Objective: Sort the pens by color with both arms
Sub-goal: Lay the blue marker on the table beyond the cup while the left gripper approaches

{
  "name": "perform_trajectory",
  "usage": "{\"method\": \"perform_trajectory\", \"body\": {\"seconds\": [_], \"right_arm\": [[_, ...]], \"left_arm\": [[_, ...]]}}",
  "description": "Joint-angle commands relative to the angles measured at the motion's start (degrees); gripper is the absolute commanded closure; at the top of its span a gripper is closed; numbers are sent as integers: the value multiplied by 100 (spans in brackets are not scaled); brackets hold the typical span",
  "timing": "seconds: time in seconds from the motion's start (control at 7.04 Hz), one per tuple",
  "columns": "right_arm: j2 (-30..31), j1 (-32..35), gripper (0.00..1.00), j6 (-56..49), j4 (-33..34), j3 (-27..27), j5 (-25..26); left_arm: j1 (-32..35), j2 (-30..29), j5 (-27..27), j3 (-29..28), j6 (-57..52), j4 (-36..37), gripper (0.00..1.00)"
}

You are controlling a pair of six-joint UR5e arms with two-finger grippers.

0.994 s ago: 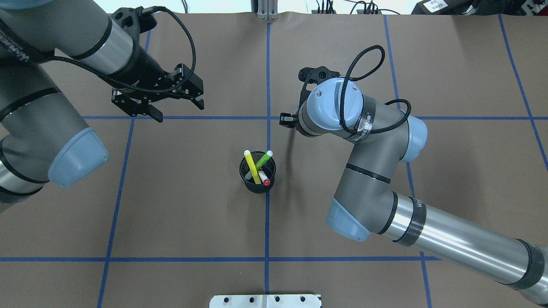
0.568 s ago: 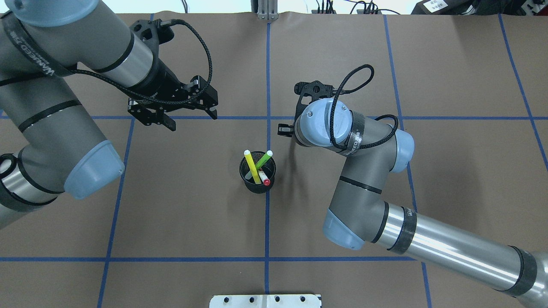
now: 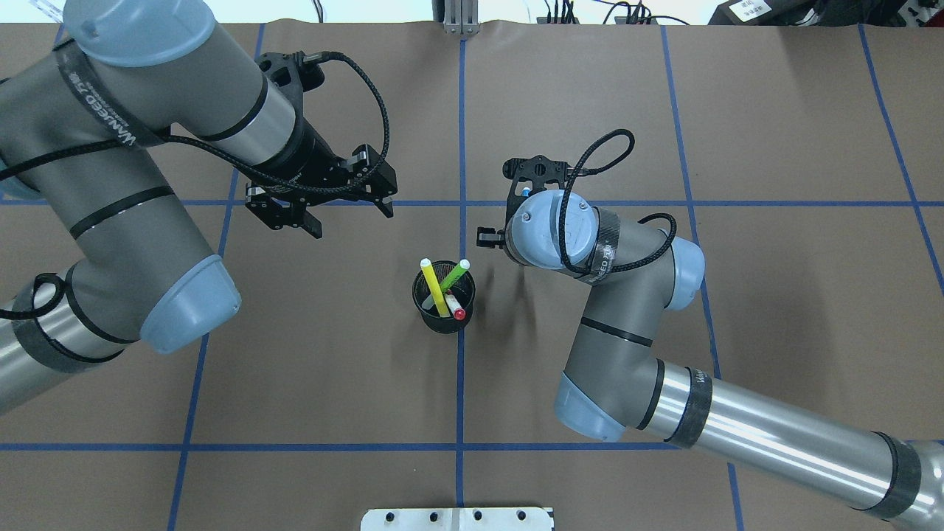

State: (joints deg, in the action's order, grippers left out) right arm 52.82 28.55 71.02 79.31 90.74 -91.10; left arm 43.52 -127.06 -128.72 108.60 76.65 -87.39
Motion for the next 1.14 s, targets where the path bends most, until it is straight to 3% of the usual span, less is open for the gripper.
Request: {"method": "perform_trajectory", "body": {"seconds": [0.0, 0.14, 0.43, 0.57, 0.99], "right_arm": [[9, 298, 1, -474, 58, 66, -955], [18, 535, 1, -727, 250, 205, -1467], [-8, 800, 1, -1551, 1703, 1073, -1805], [-17, 993, 1, -1895, 2276, 1242, -1849], [44, 1503, 1, -3013, 2852, 1270, -2551]], "left_arm": [[-46, -56, -30, -40, 367, 194, 1], [-55, -239, -39, -40, 386, 640, 2], [-176, -425, -48, -84, 412, 1109, 2], [-221, -625, -57, -450, 551, 1101, 5], [-519, -1416, -48, -1680, 676, 1092, 5]]}}
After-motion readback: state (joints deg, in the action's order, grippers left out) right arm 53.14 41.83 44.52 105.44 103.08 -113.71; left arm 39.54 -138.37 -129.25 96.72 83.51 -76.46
